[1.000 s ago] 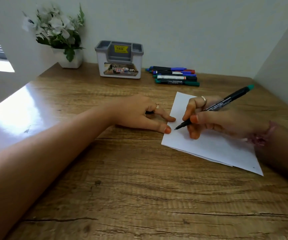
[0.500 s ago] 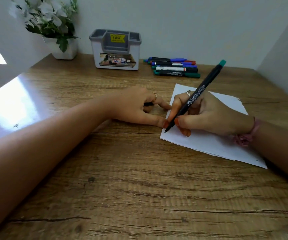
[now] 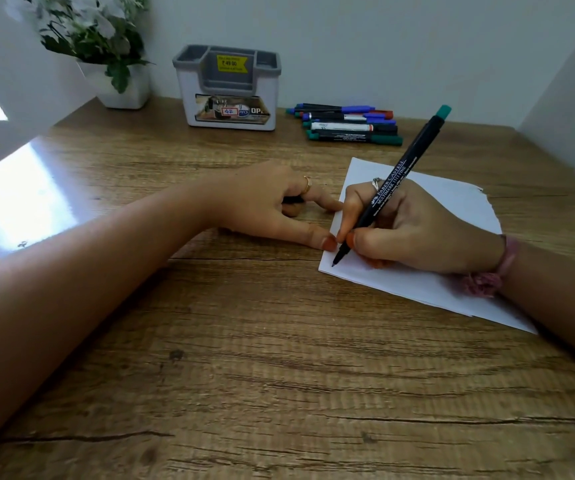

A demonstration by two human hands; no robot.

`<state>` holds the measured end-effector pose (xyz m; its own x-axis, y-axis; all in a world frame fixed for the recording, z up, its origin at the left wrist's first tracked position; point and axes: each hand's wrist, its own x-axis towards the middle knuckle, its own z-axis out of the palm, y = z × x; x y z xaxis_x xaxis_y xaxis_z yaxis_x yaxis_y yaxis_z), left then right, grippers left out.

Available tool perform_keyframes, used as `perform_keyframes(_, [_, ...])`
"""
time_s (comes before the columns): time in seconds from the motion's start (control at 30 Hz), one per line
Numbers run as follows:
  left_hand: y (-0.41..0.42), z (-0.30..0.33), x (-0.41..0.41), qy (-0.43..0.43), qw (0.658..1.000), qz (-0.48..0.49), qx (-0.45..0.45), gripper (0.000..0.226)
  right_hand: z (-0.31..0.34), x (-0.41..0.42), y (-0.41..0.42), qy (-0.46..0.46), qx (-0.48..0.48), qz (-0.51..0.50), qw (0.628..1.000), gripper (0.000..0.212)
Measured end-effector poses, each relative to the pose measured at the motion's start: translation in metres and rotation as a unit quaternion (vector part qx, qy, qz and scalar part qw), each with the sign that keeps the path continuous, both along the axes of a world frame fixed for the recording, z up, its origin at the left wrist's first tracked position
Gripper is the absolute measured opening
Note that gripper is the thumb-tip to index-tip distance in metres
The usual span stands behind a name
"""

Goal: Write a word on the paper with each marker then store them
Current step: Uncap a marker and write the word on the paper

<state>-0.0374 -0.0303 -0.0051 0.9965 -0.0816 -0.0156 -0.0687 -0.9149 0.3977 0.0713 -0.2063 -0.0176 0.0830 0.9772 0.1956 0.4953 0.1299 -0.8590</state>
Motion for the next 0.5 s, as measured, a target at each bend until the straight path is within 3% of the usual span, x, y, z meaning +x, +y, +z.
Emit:
perform_keyframes(0.17, [0.0013,-0.0007,-0.0003,0.0,1.0,-0.008,-0.015,0.064,0.0005,-0.0005,0.0006,-0.02,0.004,0.002,1.0,0.009])
perform_keyframes(0.5, [0.0025,-0.0019,0.0009,-0.001,1.0,-0.002,-0.006,0.043,-0.0009,-0.0015,0.0032,-0.02,0.003,-0.007,1.0,0.008])
